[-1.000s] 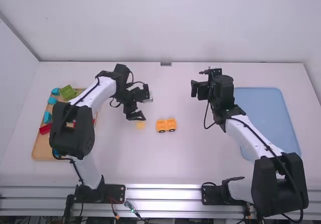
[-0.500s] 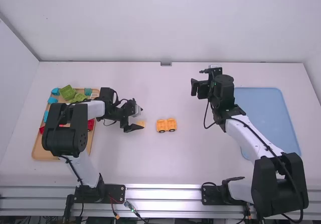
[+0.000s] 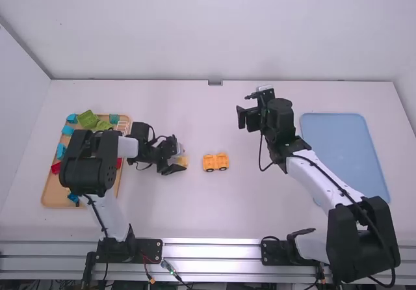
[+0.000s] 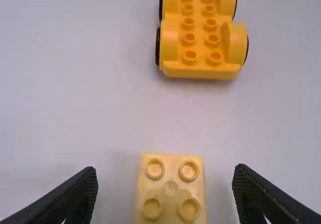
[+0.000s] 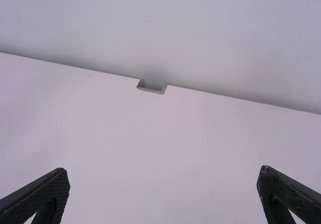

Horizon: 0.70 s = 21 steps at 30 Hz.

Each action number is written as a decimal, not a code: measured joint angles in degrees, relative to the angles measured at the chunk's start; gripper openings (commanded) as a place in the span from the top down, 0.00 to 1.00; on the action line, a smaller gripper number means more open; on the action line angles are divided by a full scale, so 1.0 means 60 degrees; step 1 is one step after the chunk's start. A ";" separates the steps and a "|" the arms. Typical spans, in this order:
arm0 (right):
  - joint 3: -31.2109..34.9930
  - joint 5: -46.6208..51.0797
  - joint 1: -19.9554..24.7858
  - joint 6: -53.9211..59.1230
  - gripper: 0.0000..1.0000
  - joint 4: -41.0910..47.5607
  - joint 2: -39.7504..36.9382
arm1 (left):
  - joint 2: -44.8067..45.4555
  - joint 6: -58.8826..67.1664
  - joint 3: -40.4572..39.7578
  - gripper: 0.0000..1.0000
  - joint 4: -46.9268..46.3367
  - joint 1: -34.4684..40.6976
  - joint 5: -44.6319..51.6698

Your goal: Assemble lego blocks to make yellow taxi

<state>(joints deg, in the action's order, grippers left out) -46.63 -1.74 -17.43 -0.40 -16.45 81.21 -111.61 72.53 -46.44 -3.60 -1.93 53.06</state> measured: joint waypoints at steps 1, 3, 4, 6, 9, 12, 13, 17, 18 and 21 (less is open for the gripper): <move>0.0000 0.0000 0.0007 0.0029 0.01 0.0000 0.0000 | -0.0036 -0.0051 0.0000 0.37 0.0004 0.0000 -0.0055; 0.0000 -0.0007 0.0044 0.0062 0.01 0.0011 0.0000 | -0.0076 -0.0066 0.0000 0.38 0.0007 0.0000 -0.0142; 0.0000 -0.0011 0.0044 0.0076 0.01 0.0018 0.0000 | -0.0080 -0.0091 0.0000 0.39 0.0000 -0.0004 -0.0204; 0.0000 -0.0004 0.0044 0.0098 0.01 0.0018 0.0000 | -0.0095 -0.0113 0.0000 0.43 0.0015 0.0000 -0.0350; 0.0004 0.0000 0.0040 0.0113 0.01 -0.0018 0.0000 | -0.0164 -0.0120 -0.0004 0.56 0.0200 0.0000 -0.0342; 0.0000 -0.0040 0.0040 0.0127 0.01 -0.0076 0.0000 | -0.0237 -0.0084 -0.0018 0.69 0.0291 0.0000 -0.0248; 0.0000 -0.0044 0.0040 0.0131 0.01 -0.0091 0.0000 | -0.0240 -0.0091 -0.0022 0.71 0.0306 -0.0004 -0.0226; 0.0000 -0.0091 0.0040 0.0131 0.01 -0.0102 0.0000 | -0.0248 -0.0117 -0.0018 0.77 0.0357 -0.0007 -0.0208; 0.0004 -0.0113 0.0040 0.0109 0.01 -0.0109 0.0000 | -0.0248 -0.0117 -0.0018 0.77 0.0361 -0.0007 -0.0211; 0.0004 -0.0171 0.0040 0.0168 0.01 -0.0168 0.0000 | -0.0251 -0.0120 -0.0022 0.74 0.0415 -0.0011 -0.0237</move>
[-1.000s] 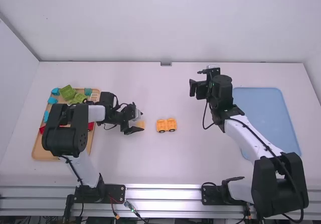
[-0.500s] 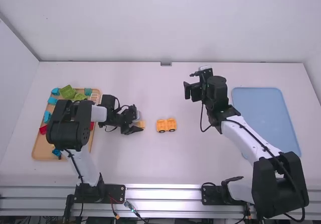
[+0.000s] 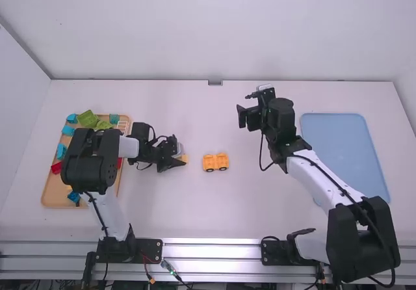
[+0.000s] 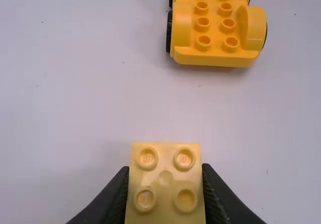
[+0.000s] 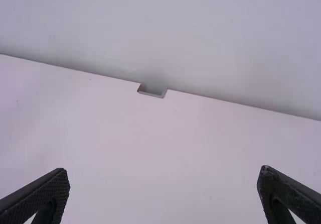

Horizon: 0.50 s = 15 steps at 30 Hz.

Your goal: Assemble lego blocks to make yellow taxi

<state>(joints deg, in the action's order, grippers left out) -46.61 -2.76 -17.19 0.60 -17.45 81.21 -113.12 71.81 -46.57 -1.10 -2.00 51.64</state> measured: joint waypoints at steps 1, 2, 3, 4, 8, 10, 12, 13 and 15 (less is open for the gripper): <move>0.0000 0.0011 0.0000 0.0029 0.01 0.0000 0.0000 | -0.0004 0.0000 0.0004 0.74 0.0000 0.0000 0.0004; 0.0004 0.0007 0.0000 0.0087 0.01 0.0004 0.0000 | -0.0004 0.0000 0.0004 0.73 0.0025 0.0000 0.0007; 0.0004 0.0015 0.0029 0.0244 0.01 0.0007 0.0000 | -0.0004 0.0000 0.0004 0.71 0.0051 0.0000 -0.0007; 0.0004 0.0015 0.0047 0.0335 0.01 0.0007 0.0000 | -0.0004 0.0004 0.0004 0.64 0.0062 0.0004 -0.0011; 0.0004 -0.0036 0.0288 0.0685 0.01 0.0117 0.0000 | -0.0004 -0.0036 0.0000 0.54 -0.0011 0.0000 0.0033; 0.0004 -0.0157 0.0397 0.0743 0.01 0.0259 0.0000 | -0.0004 -0.0040 0.0000 0.54 -0.0080 0.0004 0.0062; 0.0004 -0.0331 0.0484 0.0783 0.01 0.0310 0.0000 | -0.0004 -0.0036 0.0000 0.61 -0.0069 0.0000 0.0040; 0.0004 -0.0408 0.0517 0.0798 0.01 0.0324 0.0000 | -0.0004 -0.0036 0.0004 0.62 -0.0055 0.0004 0.0033; 0.0004 -0.0594 0.0576 0.0834 0.01 0.0361 0.0000 | -0.0004 -0.0036 0.0000 0.66 0.0025 0.0004 0.0018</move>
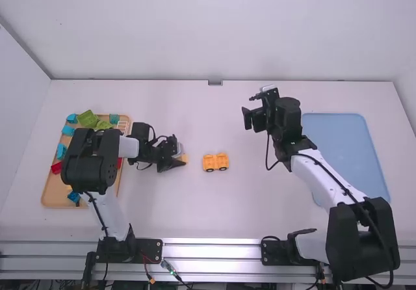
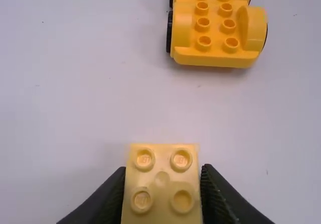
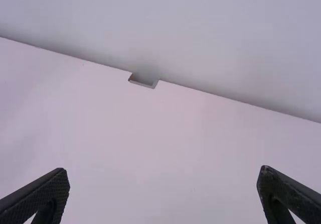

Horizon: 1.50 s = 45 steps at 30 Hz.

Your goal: Assemble lego blocks to make yellow taxi

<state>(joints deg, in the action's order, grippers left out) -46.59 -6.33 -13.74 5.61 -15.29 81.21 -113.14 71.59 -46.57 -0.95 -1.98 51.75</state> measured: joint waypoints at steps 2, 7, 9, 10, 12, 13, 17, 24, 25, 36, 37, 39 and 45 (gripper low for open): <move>0.0000 -0.0095 0.0025 0.0022 0.01 0.0066 0.0000 | 0.0000 0.0004 0.0004 0.66 0.0040 -0.0004 -0.0018; 0.0000 -0.0211 -0.0018 0.0044 0.01 0.0226 0.0000 | -0.0055 0.0364 0.0015 0.61 -0.0211 -0.0335 0.0226; 0.0000 -0.0208 -0.0055 0.0069 0.01 0.0219 0.0000 | -0.0091 0.0484 0.0069 0.60 -0.0058 -0.0495 0.0339; 0.0000 -0.0219 -0.0117 0.0087 0.01 0.0211 0.0000 | -0.0098 0.0550 0.0186 0.55 0.0204 -0.0601 0.0426; 0.0000 -0.0244 -0.0189 0.0178 0.01 0.0186 0.0000 | -0.0109 0.0561 0.0361 0.53 0.0641 -0.0648 0.0535; 0.0000 -0.0244 -0.0197 0.0193 0.01 0.0175 0.0000 | -0.0109 0.0554 0.0386 0.53 0.0729 -0.0656 0.0546; 0.0000 -0.0280 -0.0219 0.0288 0.01 0.0182 0.0000 | -0.0117 0.0168 0.0863 0.62 0.1974 -0.0605 0.0707; 0.0000 -0.0288 -0.0219 0.0350 0.01 0.0255 0.0000 | -0.0117 -0.0255 0.1395 0.85 0.2922 -0.0670 0.1038; 0.0000 -0.0280 -0.0219 0.0386 0.01 0.0331 0.0000 | -0.0117 -0.0375 0.1413 0.83 0.2965 -0.0670 0.1053; 0.0000 -0.3406 0.0178 0.3085 0.01 0.0590 0.1322 | 0.0441 -0.1621 0.1217 0.80 0.2677 -0.0514 0.1249; 0.0000 -0.4105 0.0313 0.3526 0.01 0.0594 0.1683 | 0.0714 -0.1774 0.1217 0.82 0.2670 -0.0433 0.1249; 0.0000 -0.5074 0.0503 0.4189 0.01 0.0645 0.2153 | 0.1242 -0.2011 0.1217 0.81 0.2685 -0.0233 0.1202; 0.0033 -0.7541 0.0863 0.6666 0.01 0.1351 0.3446 | 0.2412 -0.2565 0.1388 0.82 0.2834 0.0750 0.1016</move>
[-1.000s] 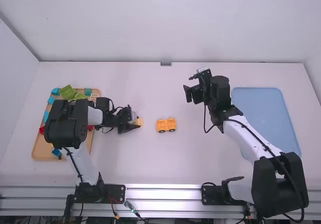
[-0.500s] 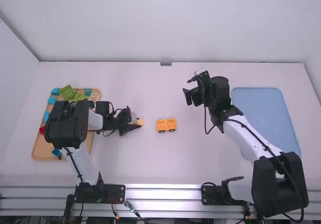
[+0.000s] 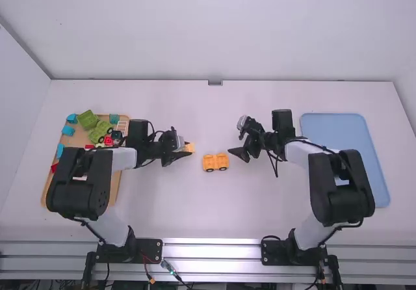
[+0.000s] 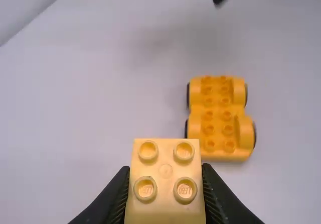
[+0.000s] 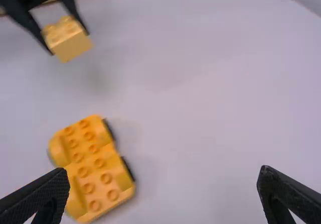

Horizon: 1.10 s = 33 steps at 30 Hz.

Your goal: Assemble lego blocks to make yellow taxi

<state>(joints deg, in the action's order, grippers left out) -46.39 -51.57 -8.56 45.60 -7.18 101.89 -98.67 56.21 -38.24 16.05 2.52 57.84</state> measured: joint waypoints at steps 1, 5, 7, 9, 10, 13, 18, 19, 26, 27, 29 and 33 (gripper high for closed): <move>0.0004 -0.0266 -0.0004 0.0521 0.01 0.0259 0.0189 | 0.0036 -0.0182 0.0011 0.81 0.0011 0.0255 -0.0004; 0.0004 -0.0699 -0.0040 0.1770 0.01 0.0546 0.0586 | 0.0036 -0.0448 0.0011 0.84 -0.0102 0.0820 -0.0098; 0.0004 -0.0820 -0.0113 0.2412 0.01 0.0470 0.0903 | 0.0036 -0.0521 0.0011 0.86 -0.0080 0.1126 -0.0149; 0.0000 -0.0882 -0.0244 0.2852 0.01 0.0463 0.1322 | 0.0036 -0.0594 0.0011 0.87 -0.0029 0.1406 -0.0182; 0.0000 -0.0889 -0.0255 0.2889 0.01 0.0466 0.1351 | 0.0036 -0.0594 0.0011 0.87 -0.0025 0.1417 -0.0182; -0.0160 -0.1056 -0.0444 0.3388 0.01 0.0525 0.2146 | 0.0036 -0.0659 0.0011 0.88 -0.0040 0.1596 -0.0186; -0.0652 -0.1133 -0.0765 0.3916 0.01 0.0514 0.2881 | 0.0036 -0.0984 0.0011 0.88 0.0018 0.1625 -0.0361; -0.0714 -0.1126 -0.0838 0.3978 0.01 0.0503 0.2892 | 0.0036 -0.1056 0.0011 0.88 0.0022 0.1625 -0.0433; -0.1100 -0.0933 -0.1366 0.4277 0.06 0.0488 0.2947 | -0.0124 -0.1300 0.0084 0.90 0.0437 0.1643 -0.0612; -0.1104 -0.0856 -0.1424 0.4291 0.10 0.0506 0.2951 | -0.0270 -0.1308 0.0084 0.91 0.0586 0.1643 -0.0616; -0.1104 -0.0725 -0.1515 0.4309 0.13 0.0565 0.2951 | -0.0528 -0.1355 0.0084 0.91 0.0761 0.1647 -0.0619; -0.1104 -0.0459 -0.1581 0.4328 0.21 0.0736 0.2976 | -0.1100 -0.1661 0.0124 0.91 0.1428 0.1694 -0.0648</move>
<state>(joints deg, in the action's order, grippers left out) -53.01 -54.33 -18.04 71.57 -2.76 119.74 -105.27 46.24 -37.50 24.62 12.69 53.95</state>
